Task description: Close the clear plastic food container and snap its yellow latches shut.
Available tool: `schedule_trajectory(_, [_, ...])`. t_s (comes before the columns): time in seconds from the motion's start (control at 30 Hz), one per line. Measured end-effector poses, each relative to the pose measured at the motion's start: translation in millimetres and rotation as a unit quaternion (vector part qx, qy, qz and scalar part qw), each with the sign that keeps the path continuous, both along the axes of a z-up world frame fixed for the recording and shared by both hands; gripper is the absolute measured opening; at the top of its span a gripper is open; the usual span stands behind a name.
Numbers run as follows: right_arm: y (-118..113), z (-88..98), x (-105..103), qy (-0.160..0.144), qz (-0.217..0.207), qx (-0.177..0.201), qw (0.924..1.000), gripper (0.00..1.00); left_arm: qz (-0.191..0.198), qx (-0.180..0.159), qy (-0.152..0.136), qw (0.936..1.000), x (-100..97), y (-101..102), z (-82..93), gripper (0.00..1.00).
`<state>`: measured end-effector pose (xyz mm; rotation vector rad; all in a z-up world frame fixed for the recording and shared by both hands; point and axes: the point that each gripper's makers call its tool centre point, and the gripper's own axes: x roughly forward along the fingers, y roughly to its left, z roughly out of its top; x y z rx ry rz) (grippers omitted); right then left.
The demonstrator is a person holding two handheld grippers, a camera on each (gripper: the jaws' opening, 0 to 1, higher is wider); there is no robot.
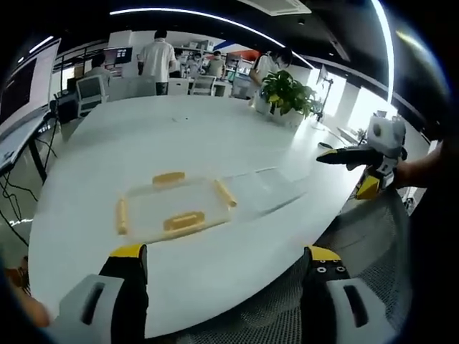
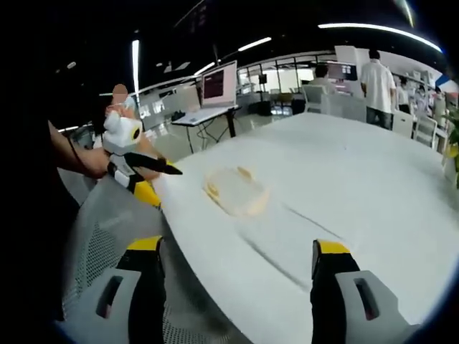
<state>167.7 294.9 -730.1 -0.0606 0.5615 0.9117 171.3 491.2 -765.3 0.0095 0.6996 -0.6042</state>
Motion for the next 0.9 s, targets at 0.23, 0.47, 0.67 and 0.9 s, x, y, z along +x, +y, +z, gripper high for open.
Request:
schedule_trajectory(0.23, [16, 4.5, 10, 0.003, 0.012, 0.004, 0.9999, 0.81, -0.021, 0.005, 0.026, 0.9994, 2.8, 7, -6.3, 0.91])
schedule_trajectory(0.47, [35, 6.4, 15, 0.012, 0.037, 0.001, 0.9993, 0.8, -0.041, -0.002, 0.037, 0.9985, 11.2, 13, -7.9, 0.97])
schedule_trajectory(0.67, [49, 7.2, 25, 0.013, 0.048, -0.005, 0.9987, 0.79, -0.068, 0.016, 0.038, 0.9968, 18.8, 23, -8.4, 0.99])
schedule_trajectory(0.9, [63, -3.0, 30, 0.021, 0.072, -0.024, 0.9969, 0.75, -0.094, 0.028, 0.051, 0.9938, 28.3, 32, -11.1, 0.99])
